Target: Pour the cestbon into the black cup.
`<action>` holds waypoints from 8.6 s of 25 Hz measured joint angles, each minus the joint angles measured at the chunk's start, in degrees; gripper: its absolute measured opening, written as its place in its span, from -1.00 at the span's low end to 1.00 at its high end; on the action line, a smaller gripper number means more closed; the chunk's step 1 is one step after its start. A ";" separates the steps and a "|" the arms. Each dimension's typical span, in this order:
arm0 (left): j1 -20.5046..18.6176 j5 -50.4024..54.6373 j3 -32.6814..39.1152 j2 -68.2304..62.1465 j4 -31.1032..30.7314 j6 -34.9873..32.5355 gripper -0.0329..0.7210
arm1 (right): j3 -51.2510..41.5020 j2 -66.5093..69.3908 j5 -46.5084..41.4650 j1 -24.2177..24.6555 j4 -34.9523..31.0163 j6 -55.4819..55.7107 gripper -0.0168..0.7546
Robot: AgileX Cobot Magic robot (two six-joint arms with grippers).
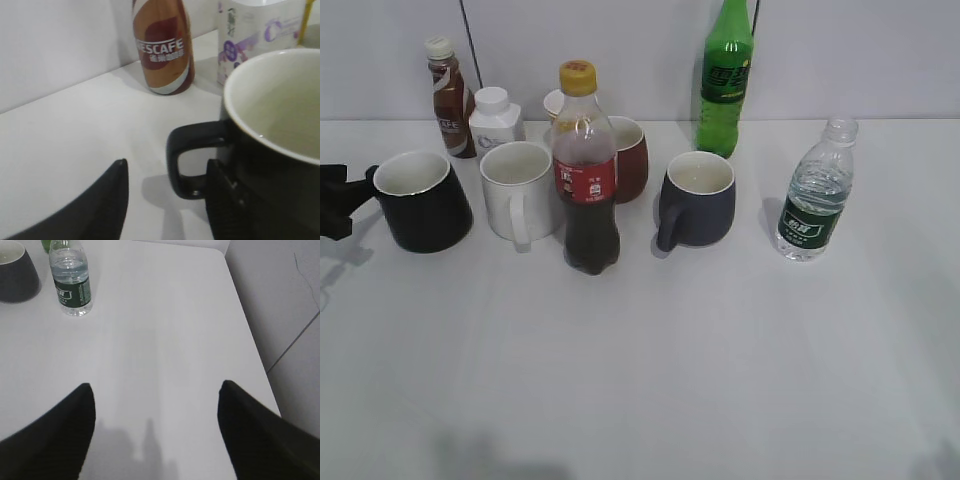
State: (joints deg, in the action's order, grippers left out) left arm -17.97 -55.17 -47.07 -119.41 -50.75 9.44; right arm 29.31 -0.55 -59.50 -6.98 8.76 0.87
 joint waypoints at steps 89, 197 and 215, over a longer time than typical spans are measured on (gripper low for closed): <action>5.12 -7.80 6.84 -2.97 16.67 -10.55 -0.09 | 0.00 0.00 0.00 0.00 0.45 0.00 0.31; 60.42 27.93 14.75 27.35 54.97 -14.65 -0.78 | 4.85 90.19 90.49 -33.67 -34.36 -86.85 0.36; 60.42 28.26 14.09 27.35 54.97 -14.65 -0.78 | 4.85 90.19 96.47 -33.67 -31.65 -104.17 0.36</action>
State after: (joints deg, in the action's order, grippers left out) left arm 42.46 -26.91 -32.98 -92.06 4.22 -5.22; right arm 34.16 89.64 36.97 -40.65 -22.89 -103.30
